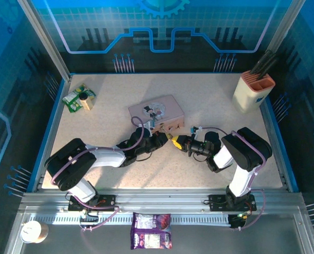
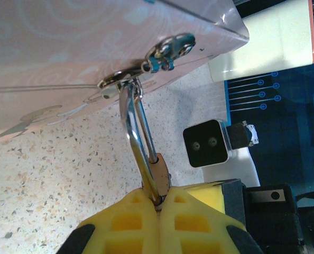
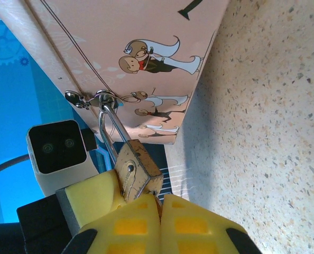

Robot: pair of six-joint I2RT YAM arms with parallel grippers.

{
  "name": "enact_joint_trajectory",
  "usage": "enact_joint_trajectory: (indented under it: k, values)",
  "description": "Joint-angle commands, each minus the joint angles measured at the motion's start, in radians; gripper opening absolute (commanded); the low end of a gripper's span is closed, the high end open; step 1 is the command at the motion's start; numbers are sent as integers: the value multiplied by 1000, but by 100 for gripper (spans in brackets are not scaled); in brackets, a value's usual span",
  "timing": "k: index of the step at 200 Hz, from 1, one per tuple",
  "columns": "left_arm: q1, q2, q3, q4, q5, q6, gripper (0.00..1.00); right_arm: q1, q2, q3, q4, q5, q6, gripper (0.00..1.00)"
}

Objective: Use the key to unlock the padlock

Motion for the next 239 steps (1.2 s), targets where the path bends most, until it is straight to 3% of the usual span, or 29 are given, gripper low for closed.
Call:
enact_joint_trajectory:
  k: [1,46,125,167,239]
  values:
    - [-55,8,73,133,112,1,0,23,-18,48,32,21,4,0]
    - [-53,7,64,106,100,-6,0,38,-20,28,33,38,-18,0]
    - [-30,9,12,97,32,-45,25,85,8,25,32,75,-36,0]
    - [-5,2,39,-24,-29,-74,36,99,25,27,31,79,-42,0]
    - [3,53,67,-15,-31,-91,40,138,65,37,33,95,-47,0]
